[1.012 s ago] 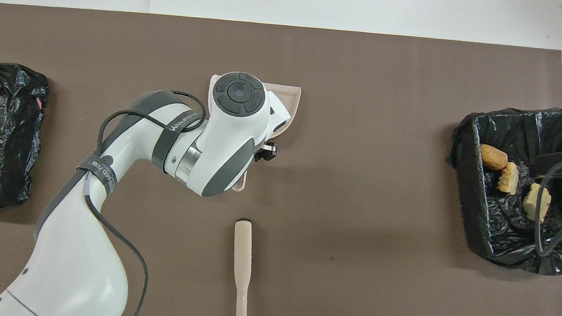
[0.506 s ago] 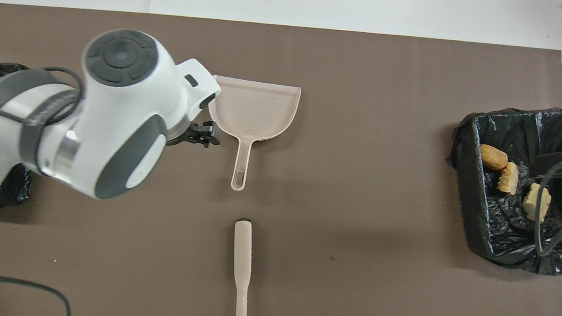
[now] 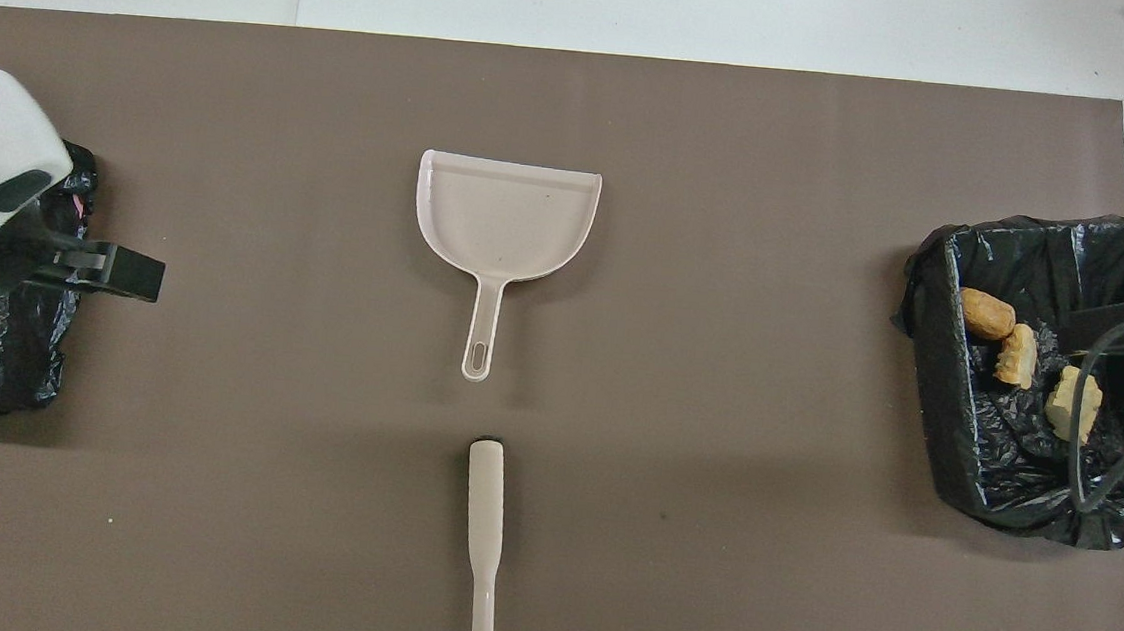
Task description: Sweep and dump trash in bin
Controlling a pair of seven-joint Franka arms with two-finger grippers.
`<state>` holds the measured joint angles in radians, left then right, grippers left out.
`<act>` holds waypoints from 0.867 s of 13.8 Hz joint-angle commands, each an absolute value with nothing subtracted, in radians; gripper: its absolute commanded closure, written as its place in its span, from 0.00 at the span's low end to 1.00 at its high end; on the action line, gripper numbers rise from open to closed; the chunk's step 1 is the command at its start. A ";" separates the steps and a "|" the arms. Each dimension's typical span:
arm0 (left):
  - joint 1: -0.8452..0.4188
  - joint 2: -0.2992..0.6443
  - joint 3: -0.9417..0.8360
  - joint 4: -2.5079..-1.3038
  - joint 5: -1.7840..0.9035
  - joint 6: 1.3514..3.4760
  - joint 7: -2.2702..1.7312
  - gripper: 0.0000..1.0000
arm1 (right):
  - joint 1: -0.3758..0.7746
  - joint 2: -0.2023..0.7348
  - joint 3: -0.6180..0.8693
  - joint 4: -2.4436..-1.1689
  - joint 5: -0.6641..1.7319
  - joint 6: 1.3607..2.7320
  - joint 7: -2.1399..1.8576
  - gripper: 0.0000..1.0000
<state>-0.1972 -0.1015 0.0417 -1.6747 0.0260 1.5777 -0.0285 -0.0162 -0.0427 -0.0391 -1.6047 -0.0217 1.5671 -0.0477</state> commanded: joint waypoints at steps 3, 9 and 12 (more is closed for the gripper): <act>-0.106 -0.063 0.035 -1.556 0.012 1.438 0.048 0.00 | -0.021 -0.057 -0.037 -1.620 -0.003 1.560 -0.074 0.00; -0.055 0.014 0.031 -1.439 -0.051 1.413 0.048 0.00 | -0.021 -0.057 -0.037 -1.618 -0.005 1.562 -0.074 0.00; -0.055 -0.001 0.029 -1.446 -0.048 1.436 0.048 0.00 | -0.021 -0.057 -0.037 -1.620 -0.003 1.560 -0.074 0.00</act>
<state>-0.0708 0.0009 0.0391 -1.4653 -0.0317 1.4397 0.0371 -0.0161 -0.0427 -0.0391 -1.6048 -0.0217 1.5671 -0.0477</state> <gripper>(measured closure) 0.000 0.000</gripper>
